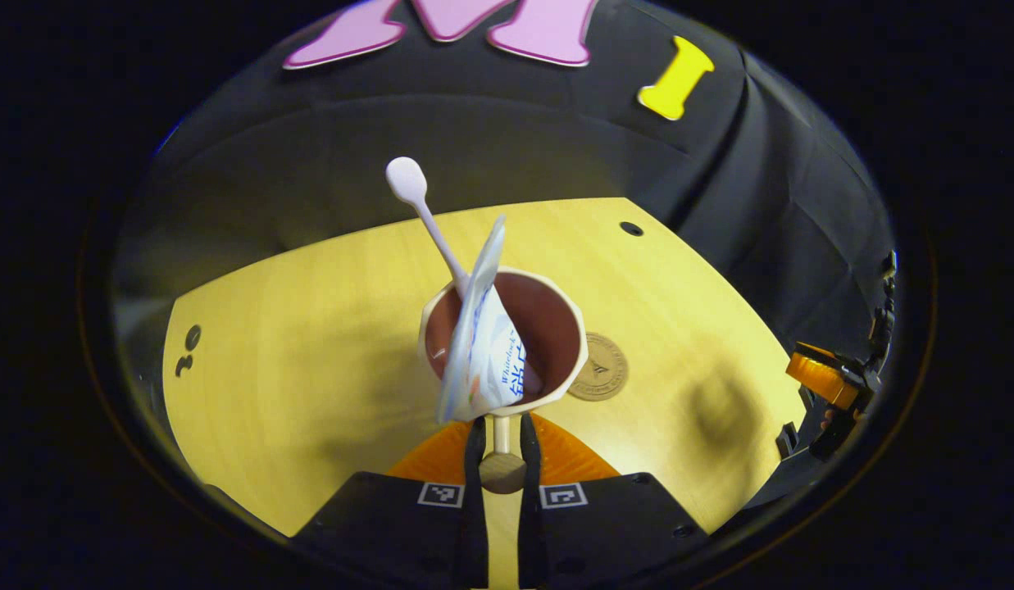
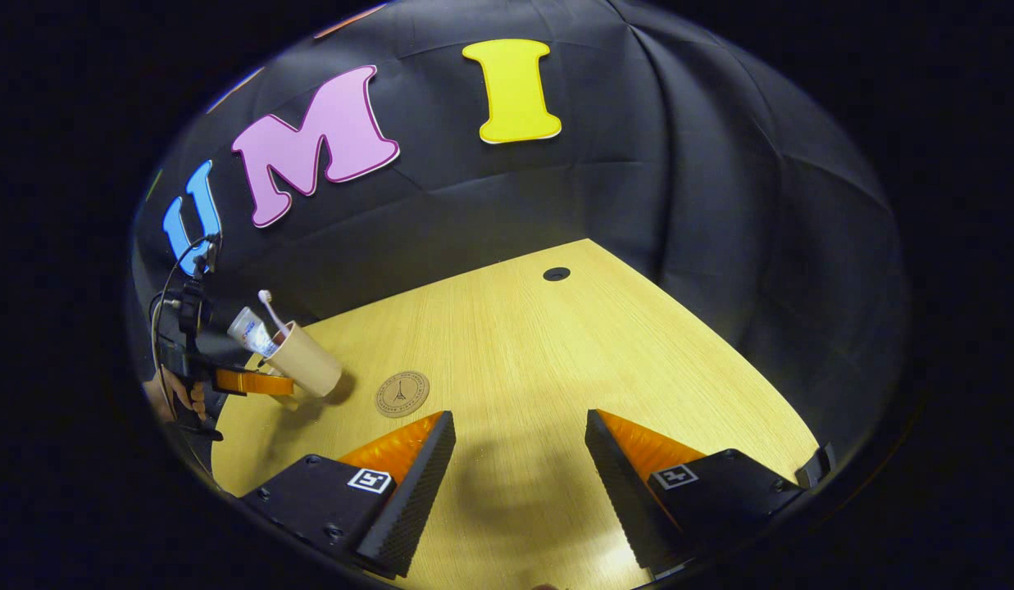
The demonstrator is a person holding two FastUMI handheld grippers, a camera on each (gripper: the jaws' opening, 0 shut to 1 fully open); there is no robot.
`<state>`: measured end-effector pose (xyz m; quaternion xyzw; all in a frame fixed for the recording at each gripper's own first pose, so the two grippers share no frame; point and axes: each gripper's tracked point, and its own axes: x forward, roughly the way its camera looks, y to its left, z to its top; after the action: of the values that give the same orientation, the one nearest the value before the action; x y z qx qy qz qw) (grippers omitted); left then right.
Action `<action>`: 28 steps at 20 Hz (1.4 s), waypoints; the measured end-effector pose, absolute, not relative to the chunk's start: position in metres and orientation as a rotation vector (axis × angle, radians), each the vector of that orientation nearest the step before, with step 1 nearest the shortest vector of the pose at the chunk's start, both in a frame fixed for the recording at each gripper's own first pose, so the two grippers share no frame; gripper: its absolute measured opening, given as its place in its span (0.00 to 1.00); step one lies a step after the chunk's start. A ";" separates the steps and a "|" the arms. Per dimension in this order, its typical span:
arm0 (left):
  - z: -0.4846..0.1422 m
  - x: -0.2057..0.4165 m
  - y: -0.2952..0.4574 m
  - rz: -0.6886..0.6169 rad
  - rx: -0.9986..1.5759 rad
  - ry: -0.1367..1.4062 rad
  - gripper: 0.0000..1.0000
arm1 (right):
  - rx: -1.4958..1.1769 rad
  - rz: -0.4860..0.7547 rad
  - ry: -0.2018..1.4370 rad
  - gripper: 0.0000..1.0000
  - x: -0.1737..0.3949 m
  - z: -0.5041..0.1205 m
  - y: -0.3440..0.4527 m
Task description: Put the toothbrush and toothpaste on the desktop into the cup, then pick up the cup and place it on the coaster on the desktop.
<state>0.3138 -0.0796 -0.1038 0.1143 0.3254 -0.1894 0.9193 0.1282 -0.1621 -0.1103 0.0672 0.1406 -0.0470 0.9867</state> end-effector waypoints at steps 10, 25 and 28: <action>-0.129 0.333 -0.156 -0.487 0.396 0.739 0.19 | 0.185 -0.123 0.306 0.98 0.112 -0.128 -0.171; -0.118 0.318 -0.156 -0.447 0.420 0.710 0.58 | 0.218 -0.106 0.296 0.98 0.114 -0.128 -0.168; -0.098 0.297 -0.142 -0.424 0.345 0.655 1.00 | 0.213 -0.105 0.282 0.98 0.109 -0.120 -0.162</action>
<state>0.2972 -0.1422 -0.0981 0.1674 0.3177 -0.2054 0.9104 0.1088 -0.1622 -0.1201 0.1060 0.1404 -0.0524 0.9830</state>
